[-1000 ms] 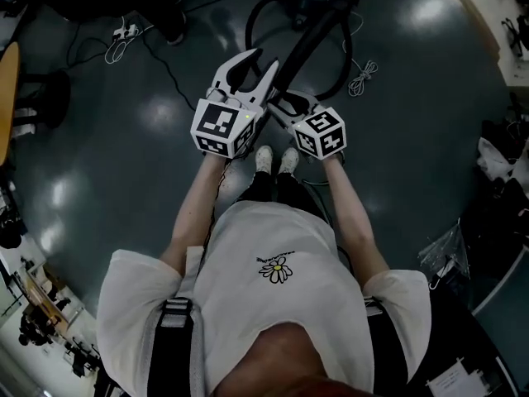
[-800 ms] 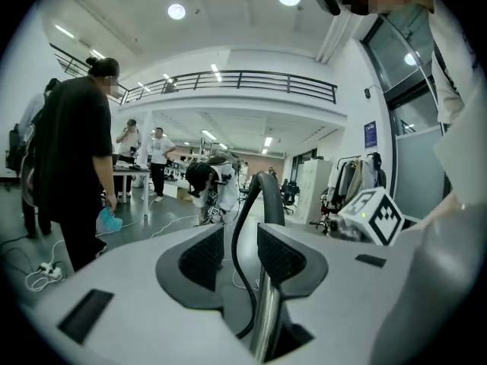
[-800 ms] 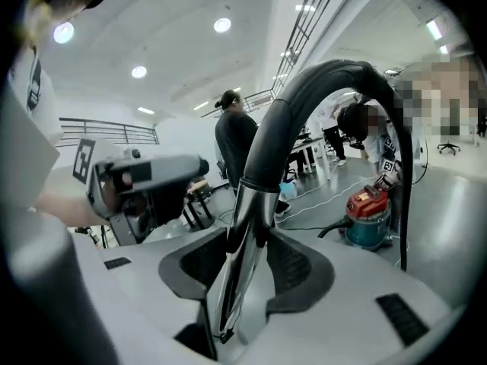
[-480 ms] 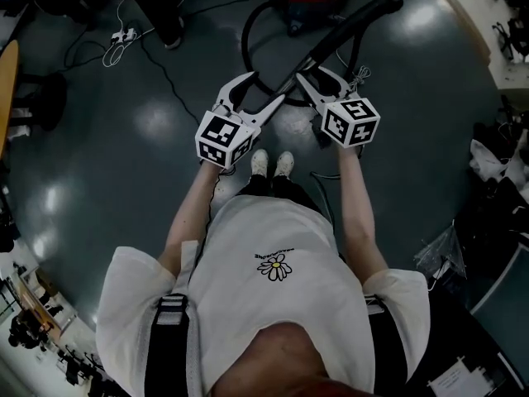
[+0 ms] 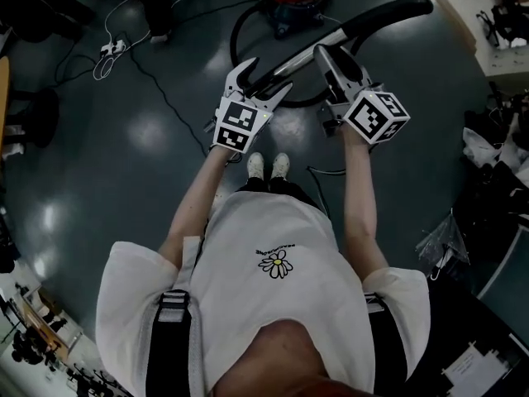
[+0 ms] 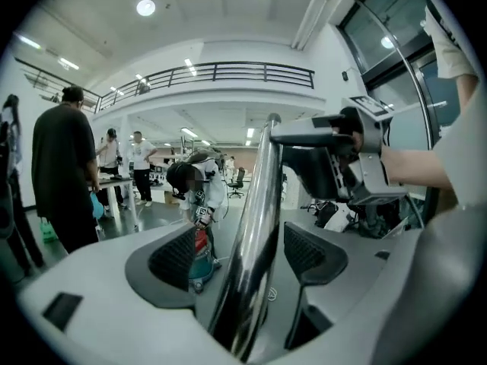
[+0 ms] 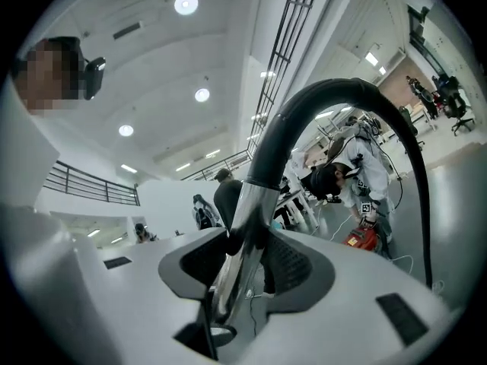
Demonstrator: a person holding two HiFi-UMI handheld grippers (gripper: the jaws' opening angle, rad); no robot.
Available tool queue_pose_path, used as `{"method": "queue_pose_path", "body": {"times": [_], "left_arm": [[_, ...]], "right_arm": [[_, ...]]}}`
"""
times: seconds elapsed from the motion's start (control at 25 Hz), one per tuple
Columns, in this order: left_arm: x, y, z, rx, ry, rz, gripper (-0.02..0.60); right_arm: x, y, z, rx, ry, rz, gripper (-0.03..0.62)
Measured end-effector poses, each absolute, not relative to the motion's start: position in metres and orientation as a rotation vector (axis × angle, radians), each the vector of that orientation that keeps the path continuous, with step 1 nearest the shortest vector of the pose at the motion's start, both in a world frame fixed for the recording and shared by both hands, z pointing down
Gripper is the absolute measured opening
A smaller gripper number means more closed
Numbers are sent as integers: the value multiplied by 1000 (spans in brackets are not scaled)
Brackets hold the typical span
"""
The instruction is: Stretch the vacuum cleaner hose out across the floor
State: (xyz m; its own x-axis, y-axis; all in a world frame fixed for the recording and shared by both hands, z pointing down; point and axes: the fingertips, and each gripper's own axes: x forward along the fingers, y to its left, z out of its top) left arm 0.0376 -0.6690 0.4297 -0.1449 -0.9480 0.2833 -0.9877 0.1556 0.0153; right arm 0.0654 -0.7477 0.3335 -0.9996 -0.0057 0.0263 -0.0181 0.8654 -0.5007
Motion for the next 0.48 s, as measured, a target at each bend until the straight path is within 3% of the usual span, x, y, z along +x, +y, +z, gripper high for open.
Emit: {"method": "queue_pose_path", "body": {"times": [0.36, 0.48], "left_arm": [[55, -694, 444, 2114, -2076, 427, 332], [65, -696, 442, 2161, -2075, 475, 145]], "right_arm": [[78, -745, 313, 133, -3044, 762, 175], [83, -746, 312, 171, -3036, 738, 175]]}}
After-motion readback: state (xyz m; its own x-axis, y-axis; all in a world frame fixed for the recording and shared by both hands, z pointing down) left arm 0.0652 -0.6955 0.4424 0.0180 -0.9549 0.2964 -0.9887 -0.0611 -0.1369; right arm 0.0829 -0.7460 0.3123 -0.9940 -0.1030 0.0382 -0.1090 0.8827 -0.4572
